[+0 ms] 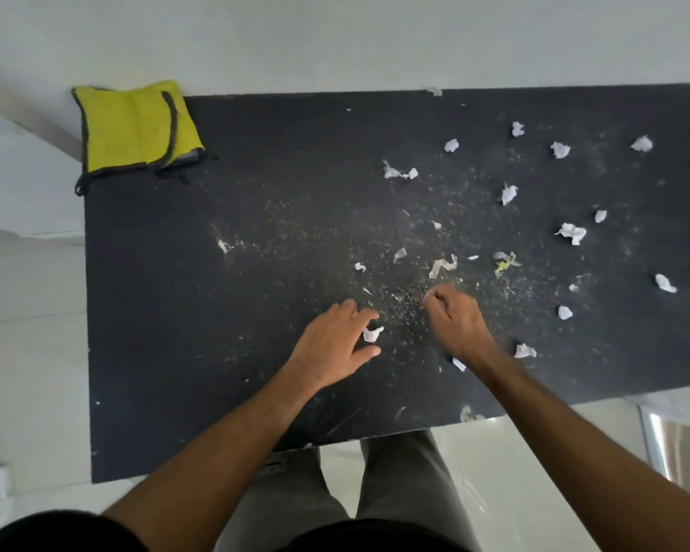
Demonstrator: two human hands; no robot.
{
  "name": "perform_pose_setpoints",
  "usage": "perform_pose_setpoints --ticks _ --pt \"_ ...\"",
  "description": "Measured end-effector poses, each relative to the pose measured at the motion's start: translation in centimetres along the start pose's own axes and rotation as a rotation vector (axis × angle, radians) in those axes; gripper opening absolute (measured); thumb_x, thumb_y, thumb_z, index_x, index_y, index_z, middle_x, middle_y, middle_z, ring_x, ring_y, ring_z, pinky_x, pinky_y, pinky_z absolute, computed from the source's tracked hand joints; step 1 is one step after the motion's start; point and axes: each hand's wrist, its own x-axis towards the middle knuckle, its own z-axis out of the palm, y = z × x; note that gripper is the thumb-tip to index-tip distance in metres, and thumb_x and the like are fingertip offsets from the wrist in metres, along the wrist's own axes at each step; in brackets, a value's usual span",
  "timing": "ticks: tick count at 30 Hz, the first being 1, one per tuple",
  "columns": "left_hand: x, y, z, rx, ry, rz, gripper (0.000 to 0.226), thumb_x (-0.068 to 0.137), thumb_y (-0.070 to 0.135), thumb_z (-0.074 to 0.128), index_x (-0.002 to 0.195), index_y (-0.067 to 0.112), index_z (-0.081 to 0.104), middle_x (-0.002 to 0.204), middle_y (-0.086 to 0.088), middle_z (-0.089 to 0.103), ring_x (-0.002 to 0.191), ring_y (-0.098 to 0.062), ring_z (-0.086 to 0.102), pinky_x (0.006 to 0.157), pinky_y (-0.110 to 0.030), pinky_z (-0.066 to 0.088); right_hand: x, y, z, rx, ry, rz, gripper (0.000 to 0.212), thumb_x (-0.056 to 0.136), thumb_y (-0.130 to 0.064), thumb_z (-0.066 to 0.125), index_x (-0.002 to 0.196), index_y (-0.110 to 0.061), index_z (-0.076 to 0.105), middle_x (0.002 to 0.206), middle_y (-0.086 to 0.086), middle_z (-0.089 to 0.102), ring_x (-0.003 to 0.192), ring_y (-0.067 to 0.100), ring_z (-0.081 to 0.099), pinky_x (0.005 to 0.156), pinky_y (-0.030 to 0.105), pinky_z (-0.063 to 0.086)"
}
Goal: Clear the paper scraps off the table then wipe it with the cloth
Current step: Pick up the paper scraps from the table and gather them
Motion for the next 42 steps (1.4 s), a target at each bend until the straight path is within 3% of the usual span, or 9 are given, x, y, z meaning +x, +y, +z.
perform_pose_setpoints --ticks 9,12,15,23,27,30,33,39,42 --pt "-0.3 3.0 1.7 -0.2 0.141 -0.263 0.02 0.107 0.027 0.041 0.11 0.011 0.052 0.101 -0.002 0.053 0.078 -0.016 0.054 0.069 -0.034 0.043 -2.4 8.7 -3.2 -0.137 0.061 -0.124 0.024 0.096 -0.04 0.065 0.094 -0.017 0.058 0.088 -0.003 0.059 0.075 0.004 0.054 0.062 0.022 0.044" --pt "-0.5 4.7 2.1 -0.271 0.162 -0.312 0.024 0.106 0.02 0.042 0.124 0.011 0.055 0.112 -0.003 0.062 0.095 -0.02 0.063 0.081 -0.036 0.049 -4.2 10.7 -3.3 -0.197 -0.057 -0.132 0.033 0.091 -0.046 0.071 0.106 -0.02 0.058 0.101 -0.003 0.059 0.086 0.011 0.058 0.073 0.029 0.053" --pt "-0.2 5.8 3.0 -0.295 0.222 -0.32 0.028 0.105 0.015 0.042 0.125 0.013 0.061 0.118 0.0 0.063 0.102 -0.014 0.06 0.089 -0.028 0.047 -5.6 11.8 -1.9 -0.259 -0.14 -0.165 0.039 0.094 -0.048 0.066 0.119 -0.021 0.054 0.113 -0.002 0.056 0.096 0.016 0.06 0.083 0.034 0.055" --pt "0.7 5.9 3.1 -0.313 0.318 -0.403 0.026 0.103 0.014 0.042 0.085 0.012 0.061 0.086 -0.001 0.062 0.078 -0.016 0.057 0.071 -0.03 0.04 -5.3 11.6 -1.4 -0.269 -0.153 -0.153 0.022 0.11 -0.032 0.035 0.116 -0.014 0.046 0.106 0.008 0.06 0.09 0.027 0.064 0.078 0.04 0.053" --pt "2.0 4.8 1.6 -0.245 0.373 -0.456 0.016 0.103 0.034 0.049 0.106 0.02 0.056 0.094 0.006 0.065 0.083 -0.012 0.061 0.069 -0.032 0.045 -3.8 10.6 -2.2 -0.184 -0.115 -0.223 0.017 0.108 -0.024 0.04 0.105 -0.011 0.049 0.088 0.008 0.061 0.076 0.026 0.06 0.065 0.04 0.045" --pt "3.5 3.5 0.1 -0.163 0.398 -0.453 0.04 0.102 0.035 0.055 0.139 0.022 0.047 0.121 -0.001 0.067 0.106 -0.02 0.065 0.087 -0.039 0.053 -1.9 8.9 -2.5 -0.086 -0.075 -0.253 0.02 0.104 -0.02 0.044 0.114 -0.011 0.058 0.096 0.004 0.065 0.083 0.021 0.061 0.071 0.038 0.051" --pt "5.0 2.0 -0.9 -0.069 0.375 -0.438 0.048 0.103 0.034 0.055 0.147 0.02 0.044 0.132 -0.007 0.06 0.117 -0.025 0.059 0.095 -0.044 0.052 0.3 6.9 -2.7 -0.009 -0.019 -0.282 0.022 0.104 -0.016 0.042 0.115 -0.011 0.06 0.096 0.002 0.063 0.081 0.015 0.057 0.068 0.031 0.044" --pt "6.6 0.5 -1.3 -0.034 0.335 -0.403 0.021 0.108 0.026 0.045 0.108 0.01 0.059 0.106 -0.007 0.059 0.097 -0.023 0.058 0.083 -0.036 0.048 4.7 4.9 -2.9 -0.088 0.057 -0.263 0.04 0.105 -0.036 0.051 0.137 -0.013 0.053 0.128 0.01 0.063 0.116 0.027 0.06 0.097 0.043 0.051" --pt "6.3 1.0 -1.5 -0.087 0.323 -0.4 0.016 0.107 0.021 0.044 0.099 0.011 0.053 0.099 -0.005 0.056 0.085 -0.018 0.054 0.077 -0.035 0.048 5.8 4.4 -2.5 -0.17 0.07 -0.256 0.046 0.103 -0.037 0.055 0.142 -0.014 0.05 0.129 0.013 0.061 0.114 0.029 0.06 0.094 0.044 0.052"
